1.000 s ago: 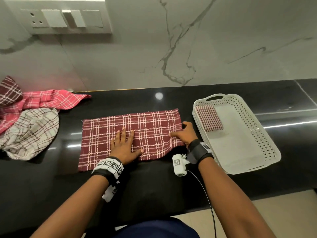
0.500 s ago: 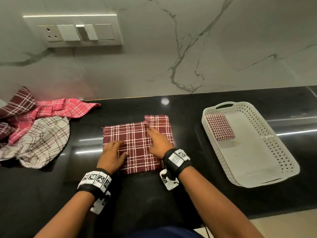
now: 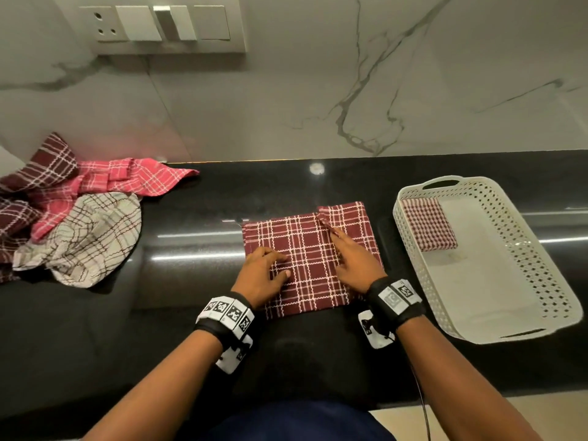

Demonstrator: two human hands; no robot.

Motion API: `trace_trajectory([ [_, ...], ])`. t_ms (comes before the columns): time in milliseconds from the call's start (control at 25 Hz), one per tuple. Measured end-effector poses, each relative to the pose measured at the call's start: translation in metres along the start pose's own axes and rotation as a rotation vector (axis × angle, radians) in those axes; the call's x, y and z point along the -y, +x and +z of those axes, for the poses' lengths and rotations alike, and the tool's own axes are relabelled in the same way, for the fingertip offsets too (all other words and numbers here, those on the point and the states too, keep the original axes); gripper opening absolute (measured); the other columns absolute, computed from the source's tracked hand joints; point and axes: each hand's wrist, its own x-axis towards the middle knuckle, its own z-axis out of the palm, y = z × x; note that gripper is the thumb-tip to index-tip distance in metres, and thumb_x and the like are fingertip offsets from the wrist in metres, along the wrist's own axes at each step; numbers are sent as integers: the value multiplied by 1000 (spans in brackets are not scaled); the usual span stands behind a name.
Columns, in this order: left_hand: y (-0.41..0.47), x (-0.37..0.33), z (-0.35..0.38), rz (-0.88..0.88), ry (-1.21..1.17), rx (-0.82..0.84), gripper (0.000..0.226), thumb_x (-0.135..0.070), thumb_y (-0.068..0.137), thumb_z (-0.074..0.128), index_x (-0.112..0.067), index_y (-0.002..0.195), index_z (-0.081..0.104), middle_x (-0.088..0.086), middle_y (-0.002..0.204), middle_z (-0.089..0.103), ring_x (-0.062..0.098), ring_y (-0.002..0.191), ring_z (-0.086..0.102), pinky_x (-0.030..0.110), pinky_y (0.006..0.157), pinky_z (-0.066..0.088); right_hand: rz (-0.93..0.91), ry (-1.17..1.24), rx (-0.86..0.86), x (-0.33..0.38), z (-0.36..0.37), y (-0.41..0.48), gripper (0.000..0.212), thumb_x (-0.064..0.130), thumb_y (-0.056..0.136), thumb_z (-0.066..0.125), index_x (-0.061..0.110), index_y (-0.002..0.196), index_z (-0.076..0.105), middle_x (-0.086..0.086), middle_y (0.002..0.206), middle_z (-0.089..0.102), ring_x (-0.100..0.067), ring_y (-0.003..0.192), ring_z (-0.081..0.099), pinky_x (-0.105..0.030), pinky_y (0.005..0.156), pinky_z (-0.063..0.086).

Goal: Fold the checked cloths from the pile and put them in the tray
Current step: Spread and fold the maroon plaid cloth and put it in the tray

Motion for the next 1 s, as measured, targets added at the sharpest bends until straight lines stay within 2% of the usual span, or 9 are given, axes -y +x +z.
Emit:
trace_trajectory([
  [120,3,-4,-2,-5,-26,3,39,-37,90,66,-22,125,62,-2,127,53,15,117,52,36,105,44,20,-166,-77,24,-2,9,79,6,84,60,23,154,27,8,166,11,-19,108,63,-33,85,56],
  [320,-4,7,-15,-82,-231,-74,39,-22,92,65,-16,131,57,-1,116,65,10,102,62,30,95,51,-27,-258,132,85,53,23,85,5,85,61,19,157,18,3,167,-2,-27,107,64,-39,84,56],
  [440,-3,9,-17,-219,-455,-127,26,-32,97,58,-19,119,63,-1,105,71,13,97,67,30,90,54,-6,-214,106,93,58,23,85,4,84,62,18,156,20,3,167,0,-26,103,65,-37,79,56],
  [560,16,6,-27,-347,-813,-52,42,-53,96,51,-16,95,70,3,89,75,18,85,73,31,78,59,-89,-296,36,107,56,30,82,6,82,65,16,153,26,0,166,7,-28,91,67,-36,68,51],
  [640,33,10,-37,-388,-708,-91,47,-55,89,61,-9,84,70,3,76,72,18,72,68,31,68,57,-147,-321,62,122,61,34,81,6,82,66,13,152,27,-7,164,12,-32,90,66,-38,69,52],
  [720,48,24,-46,-426,-399,-147,34,-42,85,70,-9,78,72,5,72,70,19,69,64,29,68,51,-172,-263,122,132,73,30,86,4,82,67,11,154,20,-14,160,16,-36,98,63,-45,81,55],
  [800,55,36,-51,-460,-299,-166,24,-32,83,73,-9,76,74,5,71,71,23,71,67,29,70,54,-156,-156,140,131,89,18,89,4,81,68,11,154,18,-16,148,28,-33,106,58,-44,93,53],
  [880,56,43,-52,-480,-294,-153,23,-28,83,70,-6,77,72,10,72,73,28,73,71,37,74,60,-84,-98,119,123,98,6,66,9,82,66,8,141,36,-12,129,45,-30,107,56,-38,94,50],
  [1000,56,51,-53,-463,-334,-122,22,-27,84,66,-6,79,66,10,75,73,26,70,72,41,72,62,-78,-95,22,111,96,-6,24,23,85,61,11,106,56,-6,102,61,-24,95,54,-36,85,47],
])
